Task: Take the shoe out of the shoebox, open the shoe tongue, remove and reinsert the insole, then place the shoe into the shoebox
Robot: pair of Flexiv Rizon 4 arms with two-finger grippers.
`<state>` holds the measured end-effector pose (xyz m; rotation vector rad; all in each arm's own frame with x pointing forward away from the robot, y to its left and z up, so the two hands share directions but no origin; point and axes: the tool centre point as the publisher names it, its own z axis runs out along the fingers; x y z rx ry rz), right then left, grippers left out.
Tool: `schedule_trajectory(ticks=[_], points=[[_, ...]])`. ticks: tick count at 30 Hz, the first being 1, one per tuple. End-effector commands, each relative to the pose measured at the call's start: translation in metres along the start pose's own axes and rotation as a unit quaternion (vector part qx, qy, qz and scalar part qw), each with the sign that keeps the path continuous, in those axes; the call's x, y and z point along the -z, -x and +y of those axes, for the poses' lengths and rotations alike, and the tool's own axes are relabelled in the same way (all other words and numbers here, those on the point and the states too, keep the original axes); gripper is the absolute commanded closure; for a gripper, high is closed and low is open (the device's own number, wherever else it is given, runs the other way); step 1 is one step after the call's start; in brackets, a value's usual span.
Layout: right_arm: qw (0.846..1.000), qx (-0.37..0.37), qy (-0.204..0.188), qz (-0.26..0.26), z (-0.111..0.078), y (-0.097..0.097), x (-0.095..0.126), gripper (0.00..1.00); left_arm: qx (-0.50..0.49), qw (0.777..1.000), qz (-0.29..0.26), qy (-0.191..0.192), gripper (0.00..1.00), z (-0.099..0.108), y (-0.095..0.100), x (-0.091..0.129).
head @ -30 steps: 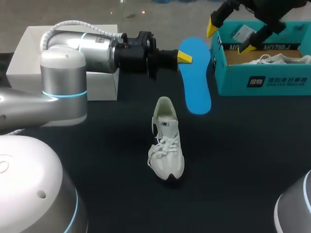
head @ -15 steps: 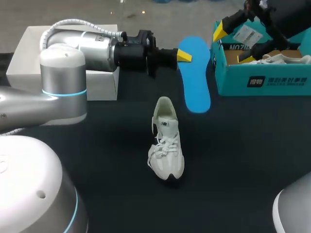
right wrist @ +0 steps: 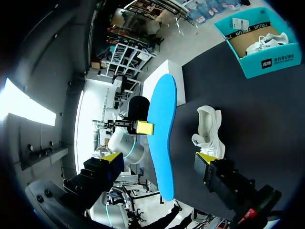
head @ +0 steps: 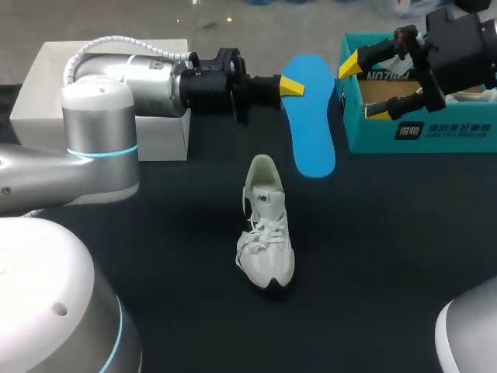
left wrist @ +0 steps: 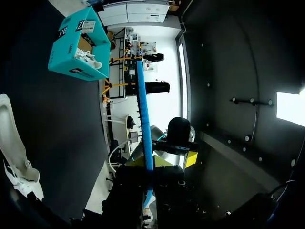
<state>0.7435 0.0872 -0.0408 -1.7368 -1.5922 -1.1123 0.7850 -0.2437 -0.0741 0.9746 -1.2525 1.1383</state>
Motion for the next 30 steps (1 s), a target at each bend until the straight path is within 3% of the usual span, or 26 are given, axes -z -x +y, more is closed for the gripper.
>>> schedule_trajectory(ticks=[1, 19, 30], points=[[0.968, 0.006, -0.001, 0.253, -0.006, 0.009, -0.002, 0.00, 0.002, 1.000, -0.001, 0.000, 1.00, 0.000, 0.000, 0.003], [0.965, 0.026, -0.001, 0.259, -0.010, 0.006, 0.002, 0.00, 0.007, 1.000, 0.019, 0.002, 1.00, 0.004, -0.004, 0.006], [0.976, 0.040, -0.012, 0.212, 0.000, 0.028, 0.003, 0.00, 0.008, 1.000, 0.012, 0.010, 1.00, 0.008, -0.008, 0.009]])
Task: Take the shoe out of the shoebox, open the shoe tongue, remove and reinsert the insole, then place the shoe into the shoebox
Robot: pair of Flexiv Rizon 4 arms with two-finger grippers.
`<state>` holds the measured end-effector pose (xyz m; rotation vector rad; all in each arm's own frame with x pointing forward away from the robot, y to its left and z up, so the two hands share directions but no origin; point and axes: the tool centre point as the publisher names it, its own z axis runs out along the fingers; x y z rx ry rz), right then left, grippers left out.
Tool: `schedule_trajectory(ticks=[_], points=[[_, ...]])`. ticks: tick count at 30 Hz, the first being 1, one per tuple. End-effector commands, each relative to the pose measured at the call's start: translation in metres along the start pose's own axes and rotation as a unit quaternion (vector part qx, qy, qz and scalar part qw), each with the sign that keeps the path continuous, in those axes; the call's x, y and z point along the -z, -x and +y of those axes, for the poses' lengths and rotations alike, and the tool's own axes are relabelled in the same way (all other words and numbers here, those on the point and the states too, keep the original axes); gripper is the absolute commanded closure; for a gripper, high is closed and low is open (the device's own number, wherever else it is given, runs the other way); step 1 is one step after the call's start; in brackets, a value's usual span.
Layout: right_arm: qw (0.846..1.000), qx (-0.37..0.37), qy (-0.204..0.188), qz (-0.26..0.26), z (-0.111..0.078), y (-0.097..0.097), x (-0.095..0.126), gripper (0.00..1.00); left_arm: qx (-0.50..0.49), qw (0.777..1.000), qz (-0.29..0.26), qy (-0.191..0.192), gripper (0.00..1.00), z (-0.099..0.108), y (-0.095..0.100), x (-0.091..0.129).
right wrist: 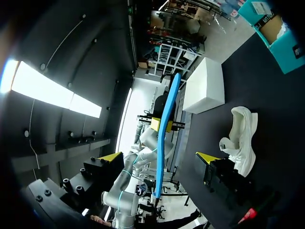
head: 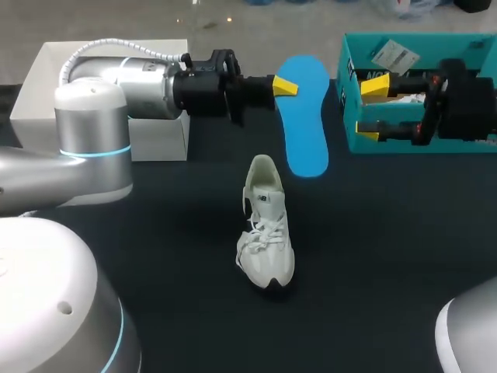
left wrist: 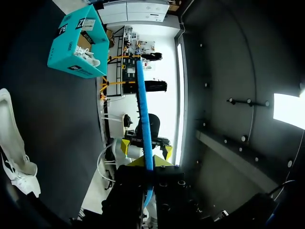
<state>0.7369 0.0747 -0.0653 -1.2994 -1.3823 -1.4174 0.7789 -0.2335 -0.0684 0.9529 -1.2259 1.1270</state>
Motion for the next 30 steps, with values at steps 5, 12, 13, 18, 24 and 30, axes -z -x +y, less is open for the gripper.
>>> schedule_trajectory(ticks=[5, 12, 13, 18, 24, 30], points=[[1.000, -0.008, 0.008, 0.000, 0.010, 0.003, 0.007, 0.00, 0.001, 1.000, -0.005, 0.009, 1.00, 0.001, -0.003, -0.001], [1.000, -0.008, 0.008, 0.000, 0.010, 0.003, 0.007, 0.00, 0.001, 1.000, 0.000, 0.012, 1.00, -0.002, -0.002, 0.001], [1.000, -0.008, 0.008, 0.000, 0.010, 0.003, 0.007, 0.00, -0.005, 1.000, -0.004, 0.017, 1.00, -0.003, -0.002, 0.001], [1.000, -0.008, 0.008, 0.000, 0.010, 0.003, 0.007, 0.00, -0.100, 0.992, -0.066, 0.027, 1.00, -0.008, -0.001, 0.003], [1.000, -0.008, 0.008, 0.000, 0.010, 0.003, 0.007, 0.00, -0.255, 0.966, -0.043, -0.007, 1.00, -0.011, -0.001, 0.012], [1.000, -0.008, 0.008, 0.000, 0.010, 0.003, 0.007, 0.00, -0.255, 0.966, -0.043, -0.007, 1.00, -0.011, -0.001, 0.012]])
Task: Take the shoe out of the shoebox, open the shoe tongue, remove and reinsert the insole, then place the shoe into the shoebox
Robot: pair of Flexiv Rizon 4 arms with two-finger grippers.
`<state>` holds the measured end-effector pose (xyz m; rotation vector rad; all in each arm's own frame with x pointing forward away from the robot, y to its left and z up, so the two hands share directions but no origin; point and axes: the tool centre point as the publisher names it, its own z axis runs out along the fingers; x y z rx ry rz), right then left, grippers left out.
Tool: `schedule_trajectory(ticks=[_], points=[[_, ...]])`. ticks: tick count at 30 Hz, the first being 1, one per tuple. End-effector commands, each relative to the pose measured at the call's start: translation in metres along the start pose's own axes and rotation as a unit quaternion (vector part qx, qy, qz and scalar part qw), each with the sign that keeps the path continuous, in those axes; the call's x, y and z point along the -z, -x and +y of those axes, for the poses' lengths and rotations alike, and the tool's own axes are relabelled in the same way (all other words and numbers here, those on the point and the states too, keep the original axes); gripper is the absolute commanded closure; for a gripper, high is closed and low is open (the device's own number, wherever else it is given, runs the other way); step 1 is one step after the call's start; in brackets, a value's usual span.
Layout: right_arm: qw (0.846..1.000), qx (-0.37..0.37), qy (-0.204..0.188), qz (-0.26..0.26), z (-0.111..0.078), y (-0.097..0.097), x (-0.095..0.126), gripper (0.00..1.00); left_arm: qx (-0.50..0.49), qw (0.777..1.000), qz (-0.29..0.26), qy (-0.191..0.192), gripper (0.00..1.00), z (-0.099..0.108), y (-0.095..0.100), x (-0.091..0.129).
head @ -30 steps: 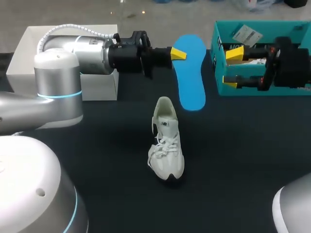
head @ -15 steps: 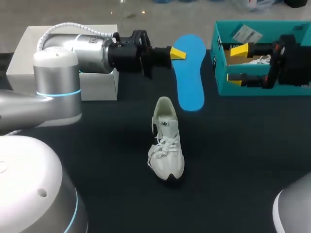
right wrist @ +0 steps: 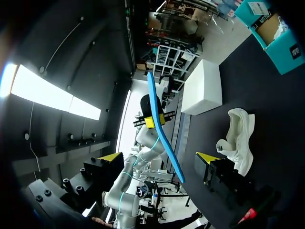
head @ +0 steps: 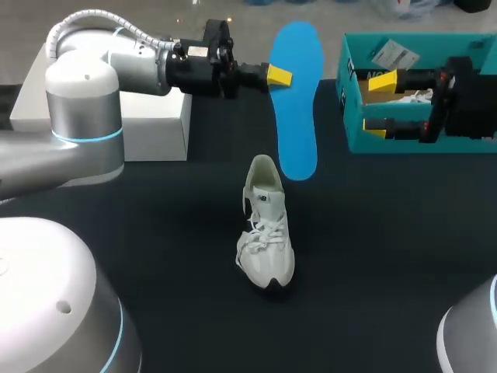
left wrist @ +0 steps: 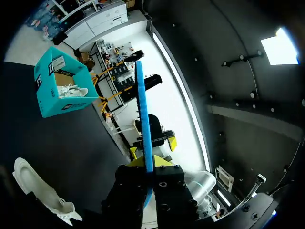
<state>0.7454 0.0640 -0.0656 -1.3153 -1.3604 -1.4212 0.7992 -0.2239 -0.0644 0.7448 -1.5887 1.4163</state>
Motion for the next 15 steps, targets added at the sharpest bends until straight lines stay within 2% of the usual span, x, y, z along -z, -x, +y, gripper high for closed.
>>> schedule_trajectory(ticks=[1, 6, 8, 10, 12, 14, 15], points=[[1.000, -0.001, 0.001, -0.001, 0.000, 0.000, -0.002, 0.00, -0.033, 0.999, 0.005, -0.023, 1.00, 0.008, 0.000, -0.001], [1.000, -0.001, 0.001, -0.001, 0.000, 0.000, -0.002, 0.00, -0.048, 0.999, 0.003, -0.019, 1.00, 0.006, -0.001, -0.001], [1.000, -0.001, 0.001, -0.001, 0.000, 0.000, -0.002, 0.00, -0.127, 0.991, -0.034, 0.004, 1.00, 0.000, -0.006, -0.003], [1.000, -0.001, 0.001, -0.001, 0.000, 0.000, -0.002, 0.00, -0.187, 0.982, -0.040, 0.000, 1.00, -0.003, -0.010, -0.005], [1.000, -0.001, 0.001, -0.001, 0.000, 0.000, -0.002, 0.00, -0.262, 0.963, -0.054, -0.003, 1.00, -0.005, -0.011, -0.007], [1.000, -0.001, 0.001, -0.001, 0.000, 0.000, -0.002, 0.00, -0.387, 0.917, -0.093, 0.003, 1.00, -0.008, -0.008, -0.006], [1.000, -0.001, 0.001, -0.001, 0.000, 0.000, -0.002, 0.00, -0.428, 0.899, -0.086, 0.003, 1.00, -0.008, -0.007, -0.006]])
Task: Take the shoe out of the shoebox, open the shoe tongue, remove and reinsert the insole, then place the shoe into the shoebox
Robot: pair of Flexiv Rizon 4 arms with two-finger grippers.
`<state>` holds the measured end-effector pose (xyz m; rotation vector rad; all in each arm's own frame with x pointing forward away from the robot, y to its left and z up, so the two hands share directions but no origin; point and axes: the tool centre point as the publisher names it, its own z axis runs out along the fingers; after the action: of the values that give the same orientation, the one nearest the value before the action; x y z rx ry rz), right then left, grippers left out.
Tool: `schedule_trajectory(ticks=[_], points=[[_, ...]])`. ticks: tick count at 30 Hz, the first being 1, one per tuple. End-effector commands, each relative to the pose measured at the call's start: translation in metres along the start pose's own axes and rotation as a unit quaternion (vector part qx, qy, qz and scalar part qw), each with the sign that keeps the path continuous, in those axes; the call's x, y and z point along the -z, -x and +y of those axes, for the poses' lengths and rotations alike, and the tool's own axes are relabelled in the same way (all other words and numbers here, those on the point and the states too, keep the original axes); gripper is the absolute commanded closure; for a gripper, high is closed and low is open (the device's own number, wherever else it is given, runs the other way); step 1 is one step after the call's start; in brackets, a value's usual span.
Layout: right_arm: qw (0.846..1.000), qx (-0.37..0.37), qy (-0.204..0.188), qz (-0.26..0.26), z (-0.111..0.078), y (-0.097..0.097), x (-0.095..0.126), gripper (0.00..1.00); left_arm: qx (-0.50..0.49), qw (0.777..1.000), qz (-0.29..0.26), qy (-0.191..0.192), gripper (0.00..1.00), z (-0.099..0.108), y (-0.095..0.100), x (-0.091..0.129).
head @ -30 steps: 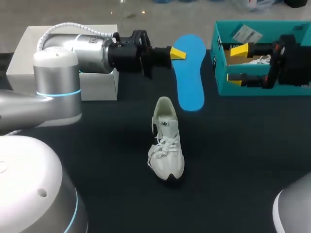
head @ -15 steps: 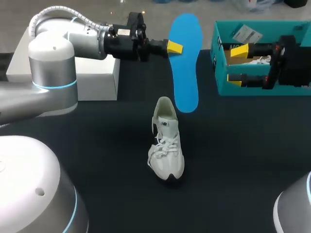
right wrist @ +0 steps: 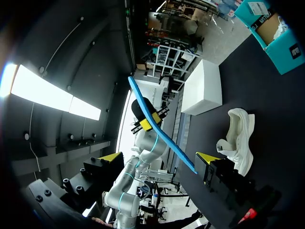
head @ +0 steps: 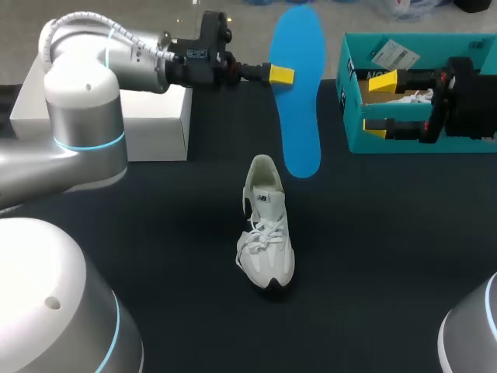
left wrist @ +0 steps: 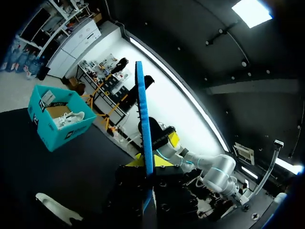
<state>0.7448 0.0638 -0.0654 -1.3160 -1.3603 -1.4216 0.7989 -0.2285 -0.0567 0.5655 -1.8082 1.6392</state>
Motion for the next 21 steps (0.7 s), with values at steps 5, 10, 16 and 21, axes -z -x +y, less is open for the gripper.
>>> schedule_trajectory(ticks=[5, 10, 16, 21], points=[[1.000, -0.001, 0.000, -0.001, 0.001, 0.000, -0.002, 0.00, -0.308, 0.950, -0.051, -0.002, 1.00, -0.003, -0.001, -0.002], [1.000, -0.001, 0.000, -0.001, 0.001, 0.000, -0.002, 0.00, -0.308, 0.950, -0.051, -0.002, 1.00, -0.003, -0.001, -0.002], [1.000, -0.001, 0.000, -0.001, 0.001, 0.000, -0.002, 0.00, -0.389, 0.921, -0.011, 0.026, 1.00, -0.004, 0.003, 0.004], [1.000, -0.001, 0.000, -0.001, 0.001, 0.000, -0.002, 0.00, -0.472, 0.881, -0.001, 0.013, 1.00, -0.018, 0.002, 0.005]])
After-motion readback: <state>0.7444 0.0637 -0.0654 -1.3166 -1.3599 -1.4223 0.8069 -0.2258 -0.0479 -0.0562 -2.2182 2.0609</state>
